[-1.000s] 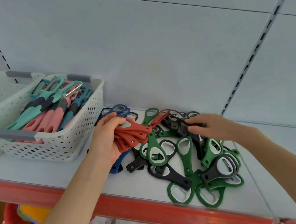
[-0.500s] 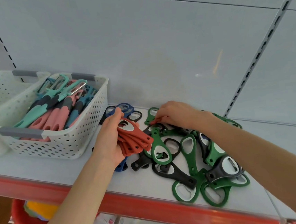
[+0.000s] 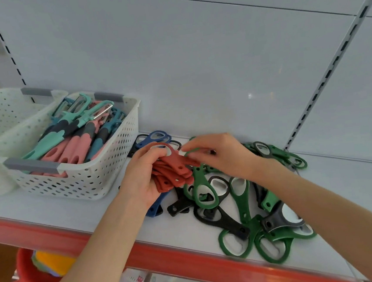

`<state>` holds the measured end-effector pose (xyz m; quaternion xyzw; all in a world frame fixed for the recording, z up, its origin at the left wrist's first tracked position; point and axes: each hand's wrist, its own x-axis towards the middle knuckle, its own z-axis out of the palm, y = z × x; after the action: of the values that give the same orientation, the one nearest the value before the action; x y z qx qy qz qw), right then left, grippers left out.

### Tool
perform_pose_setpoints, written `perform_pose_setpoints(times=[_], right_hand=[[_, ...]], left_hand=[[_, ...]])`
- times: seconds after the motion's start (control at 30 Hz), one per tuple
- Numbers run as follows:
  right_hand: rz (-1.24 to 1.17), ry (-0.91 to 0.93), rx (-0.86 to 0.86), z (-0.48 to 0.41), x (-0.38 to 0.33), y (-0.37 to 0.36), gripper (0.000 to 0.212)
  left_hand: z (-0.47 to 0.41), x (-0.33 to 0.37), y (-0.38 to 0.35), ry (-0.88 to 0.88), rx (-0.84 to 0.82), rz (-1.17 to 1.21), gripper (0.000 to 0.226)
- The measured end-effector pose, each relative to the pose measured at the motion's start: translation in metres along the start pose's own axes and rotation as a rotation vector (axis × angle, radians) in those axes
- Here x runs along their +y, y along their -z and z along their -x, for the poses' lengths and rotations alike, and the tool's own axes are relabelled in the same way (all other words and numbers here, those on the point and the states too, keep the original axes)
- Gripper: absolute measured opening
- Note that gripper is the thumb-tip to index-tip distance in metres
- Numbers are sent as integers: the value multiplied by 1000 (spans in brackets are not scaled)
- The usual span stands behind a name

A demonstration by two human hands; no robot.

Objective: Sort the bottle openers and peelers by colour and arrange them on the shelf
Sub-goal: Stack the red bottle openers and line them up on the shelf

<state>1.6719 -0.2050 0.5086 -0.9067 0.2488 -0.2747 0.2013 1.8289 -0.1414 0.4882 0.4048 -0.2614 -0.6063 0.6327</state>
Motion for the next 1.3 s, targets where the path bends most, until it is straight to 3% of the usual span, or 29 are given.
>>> perform_pose_setpoints(times=[0.07,0.17,0.27,0.33,0.4,0.47,0.53,0.67,0.73,0.83,0.93,1.0,1.17,1.3], right_hand=[[90,-163,-10,-13,15,0,22],[350,-331,-285,-29,38,-3,34],[540,-314,-444,-32,48,-6,33],[598,-279,-379,-32,46,-2,29],[602,-176,-145,-30,42,4,25],[495,-37,173,-26,30,12,20],[325,66,366,-15,6,14,17],[165,169,355,23,-40,-10,17],[128,146,292,41,-45,-24,20],[-110,-122,263,59,-54,-25,22],[-453,-520,341,64,-71,-14,21],[-601,-704,286,67,-76,-15,24],[-846,-798,303,84,-75,-6,17],[-1095,-804,210,116,-61,24,46]], left_hand=[[3,3,3,11,63,31,11],[5,2,8,16,119,46,21],[7,4,12,21,124,39,25],[9,5,14,26,122,13,25],[10,6,15,36,110,7,20],[12,8,15,58,102,24,8],[15,9,13,83,76,15,16],[21,9,3,94,-31,18,48],[23,5,-2,114,-50,19,40],[24,-3,-7,154,-24,29,22],[27,-13,-18,68,26,29,30],[31,-22,-31,-37,78,24,32],[44,-43,-70,-288,147,10,34],[53,-63,-107,-406,139,-40,37]])
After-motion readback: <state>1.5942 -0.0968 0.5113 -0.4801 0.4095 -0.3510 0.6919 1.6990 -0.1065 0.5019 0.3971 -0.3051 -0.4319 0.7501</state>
